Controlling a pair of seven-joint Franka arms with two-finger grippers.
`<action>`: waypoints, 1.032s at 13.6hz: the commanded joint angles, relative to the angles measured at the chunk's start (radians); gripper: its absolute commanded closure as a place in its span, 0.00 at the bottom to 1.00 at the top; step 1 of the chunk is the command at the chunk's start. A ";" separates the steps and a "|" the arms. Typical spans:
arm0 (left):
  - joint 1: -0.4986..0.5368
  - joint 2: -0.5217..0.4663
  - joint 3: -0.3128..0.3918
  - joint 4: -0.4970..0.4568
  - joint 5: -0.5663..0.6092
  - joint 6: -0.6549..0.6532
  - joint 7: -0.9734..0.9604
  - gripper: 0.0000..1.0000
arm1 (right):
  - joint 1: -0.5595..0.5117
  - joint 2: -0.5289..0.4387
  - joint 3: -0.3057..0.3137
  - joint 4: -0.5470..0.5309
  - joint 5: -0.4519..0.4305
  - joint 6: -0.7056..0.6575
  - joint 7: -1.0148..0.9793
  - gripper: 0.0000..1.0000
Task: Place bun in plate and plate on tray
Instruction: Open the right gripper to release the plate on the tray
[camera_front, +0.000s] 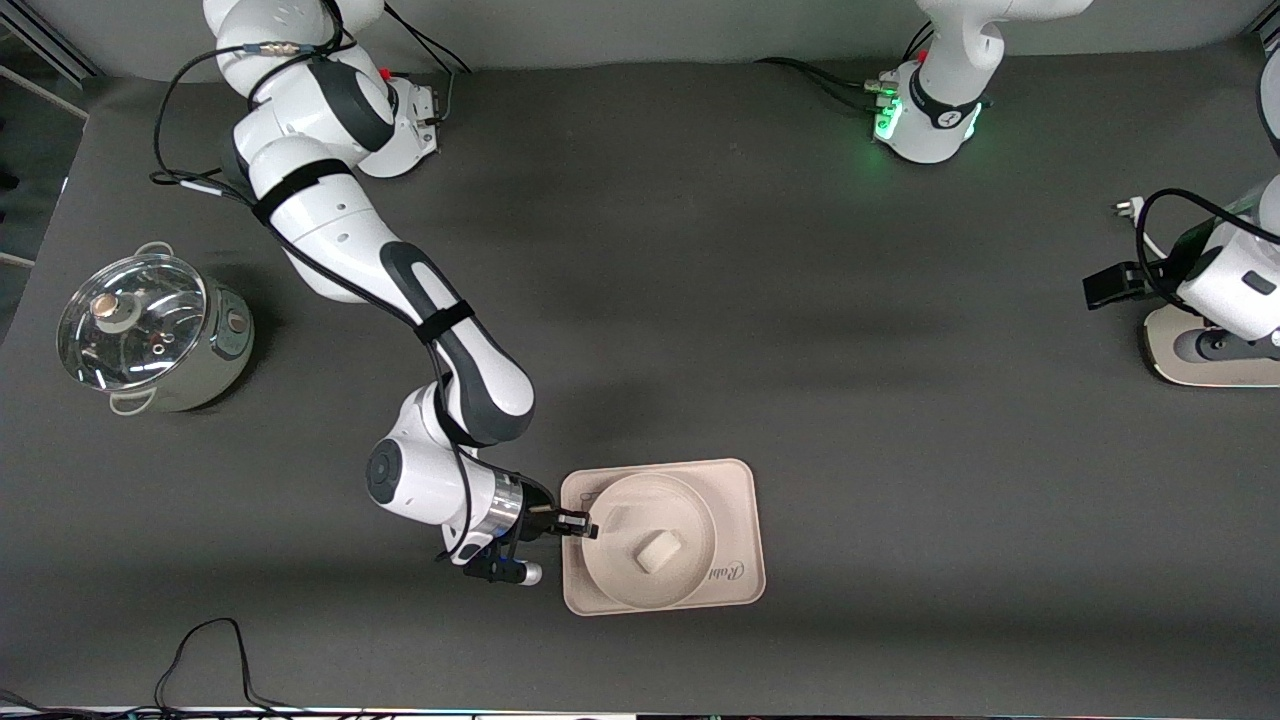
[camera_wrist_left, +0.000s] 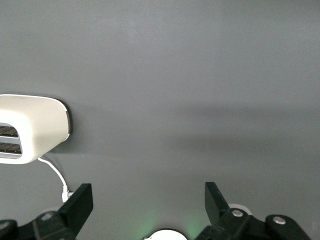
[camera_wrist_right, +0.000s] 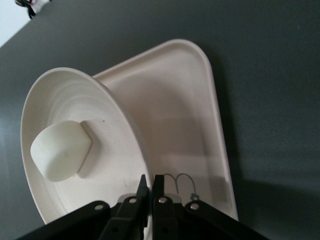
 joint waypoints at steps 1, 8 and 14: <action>-0.011 -0.008 -0.001 0.006 0.003 -0.022 -0.005 0.00 | 0.027 0.021 0.003 0.053 -0.025 -0.002 0.039 0.64; -0.004 0.004 -0.039 0.052 0.015 -0.082 -0.004 0.00 | 0.003 -0.302 -0.092 -0.112 -0.128 -0.290 0.014 0.00; -0.004 0.006 -0.040 0.052 0.006 -0.039 -0.005 0.00 | -0.005 -0.902 -0.259 -0.671 -0.151 -0.387 -0.013 0.00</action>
